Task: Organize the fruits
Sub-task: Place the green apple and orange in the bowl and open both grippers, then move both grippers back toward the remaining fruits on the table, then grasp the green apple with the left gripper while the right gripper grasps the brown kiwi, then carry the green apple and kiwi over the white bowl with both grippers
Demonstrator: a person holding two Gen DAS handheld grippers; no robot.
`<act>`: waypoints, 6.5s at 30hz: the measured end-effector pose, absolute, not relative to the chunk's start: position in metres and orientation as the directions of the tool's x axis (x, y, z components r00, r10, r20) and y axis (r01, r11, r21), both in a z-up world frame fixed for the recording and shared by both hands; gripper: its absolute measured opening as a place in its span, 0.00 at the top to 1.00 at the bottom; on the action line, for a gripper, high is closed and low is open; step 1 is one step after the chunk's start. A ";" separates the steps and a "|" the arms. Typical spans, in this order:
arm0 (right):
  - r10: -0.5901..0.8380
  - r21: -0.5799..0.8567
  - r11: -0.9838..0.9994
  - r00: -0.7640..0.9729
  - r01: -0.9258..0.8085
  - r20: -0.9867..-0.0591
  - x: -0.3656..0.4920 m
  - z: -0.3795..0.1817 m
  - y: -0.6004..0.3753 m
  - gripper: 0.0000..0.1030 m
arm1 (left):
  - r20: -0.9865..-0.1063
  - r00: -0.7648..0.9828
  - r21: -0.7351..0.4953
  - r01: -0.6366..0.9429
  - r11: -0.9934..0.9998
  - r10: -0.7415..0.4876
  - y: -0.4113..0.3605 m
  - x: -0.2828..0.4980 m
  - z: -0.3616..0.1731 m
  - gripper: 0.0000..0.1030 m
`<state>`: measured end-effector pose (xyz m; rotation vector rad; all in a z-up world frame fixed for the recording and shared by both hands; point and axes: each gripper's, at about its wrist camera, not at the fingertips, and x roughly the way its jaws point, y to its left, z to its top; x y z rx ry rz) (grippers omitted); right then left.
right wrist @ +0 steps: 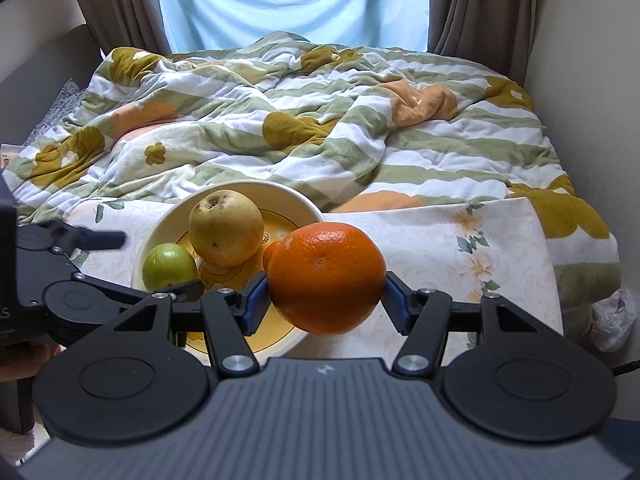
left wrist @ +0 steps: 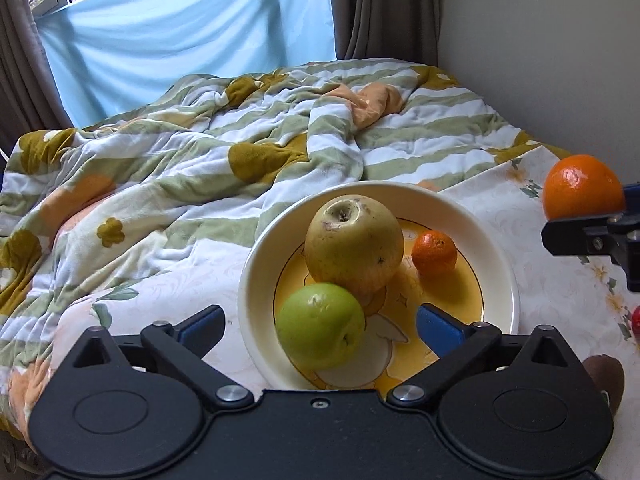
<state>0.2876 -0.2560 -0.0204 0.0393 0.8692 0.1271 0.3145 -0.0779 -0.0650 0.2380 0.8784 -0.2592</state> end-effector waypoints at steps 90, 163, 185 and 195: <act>0.203 0.076 0.976 0.725 -0.205 -0.658 0.099 0.010 -0.319 0.00 | -0.651 0.752 -0.080 0.061 0.995 -0.098 -0.071 0.084 0.008 0.00; 0.225 0.079 0.965 0.640 -0.248 -0.734 0.170 -0.116 -0.280 0.25 | -0.688 0.720 -0.014 0.115 0.993 -0.093 -0.077 0.125 -0.091 0.43; 0.294 0.124 0.949 0.666 -0.291 -0.686 0.152 -0.048 -0.273 0.26 | -0.651 0.752 -0.088 0.057 0.994 -0.101 -0.062 0.110 -0.024 0.44; 0.313 0.129 0.944 0.697 -0.304 -0.646 0.170 0.003 -0.276 0.26 | -0.605 0.789 -0.085 0.071 0.994 -0.108 -0.057 0.143 0.019 0.44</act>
